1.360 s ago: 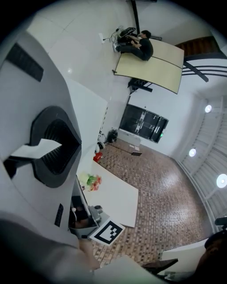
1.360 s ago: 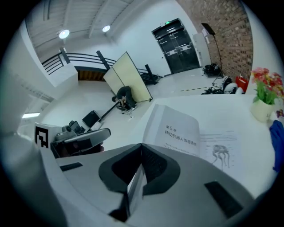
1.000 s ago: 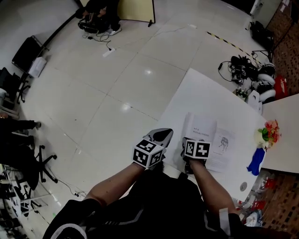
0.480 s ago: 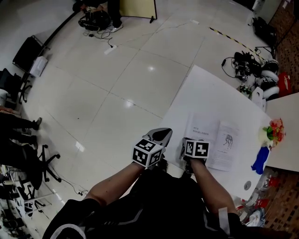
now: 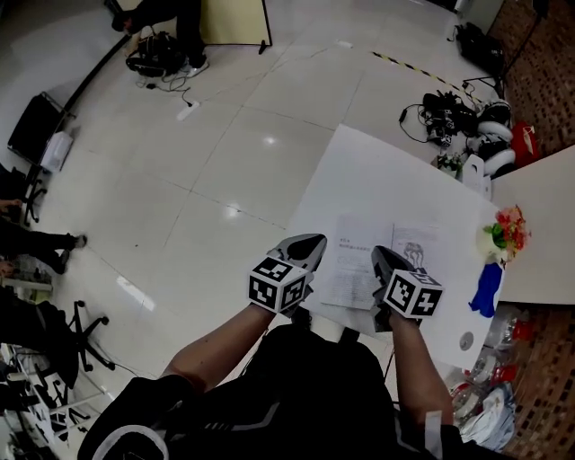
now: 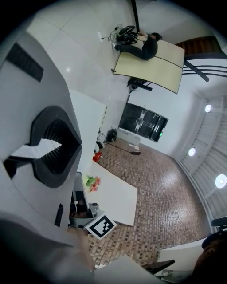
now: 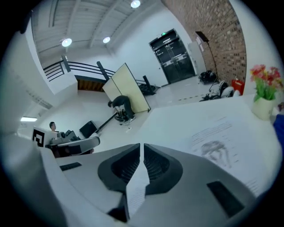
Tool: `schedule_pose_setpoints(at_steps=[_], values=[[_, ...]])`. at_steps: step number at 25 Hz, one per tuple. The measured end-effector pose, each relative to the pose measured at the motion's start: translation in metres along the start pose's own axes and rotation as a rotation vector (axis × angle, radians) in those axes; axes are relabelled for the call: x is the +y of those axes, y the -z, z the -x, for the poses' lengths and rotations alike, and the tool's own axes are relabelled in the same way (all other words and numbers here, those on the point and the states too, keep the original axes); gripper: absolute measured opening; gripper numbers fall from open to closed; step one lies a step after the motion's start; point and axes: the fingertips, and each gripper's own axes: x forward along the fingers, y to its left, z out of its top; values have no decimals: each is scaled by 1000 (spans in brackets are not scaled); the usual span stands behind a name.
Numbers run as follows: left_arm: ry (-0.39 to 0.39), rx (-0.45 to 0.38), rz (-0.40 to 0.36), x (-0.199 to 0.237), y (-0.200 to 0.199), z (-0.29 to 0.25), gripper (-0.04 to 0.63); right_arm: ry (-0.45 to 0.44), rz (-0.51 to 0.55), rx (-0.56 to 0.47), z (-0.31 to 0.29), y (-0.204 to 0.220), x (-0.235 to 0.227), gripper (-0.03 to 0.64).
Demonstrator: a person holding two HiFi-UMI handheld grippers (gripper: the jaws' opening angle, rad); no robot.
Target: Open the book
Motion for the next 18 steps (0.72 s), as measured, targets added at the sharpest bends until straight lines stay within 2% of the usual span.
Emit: schedule_pose_setpoints(at_steps=[2, 5, 12, 15, 18], values=[[12, -6, -14, -13, -6, -9, -5, 62, 12, -44, 24, -12, -28, 5], [26, 3, -28, -34, -5, -18, -5, 114, -14, -59, 48, -8, -65, 5], [35, 30, -49, -70, 2, -32, -5, 156, -46, 23, 57, 36, -119, 5], [25, 32, -57, -77, 5, -33, -5, 174, 25, 62, 55, 45, -126, 5], [6, 36, -53, -77, 9, -31, -5, 177, 171, 72, 52, 40, -114, 5]])
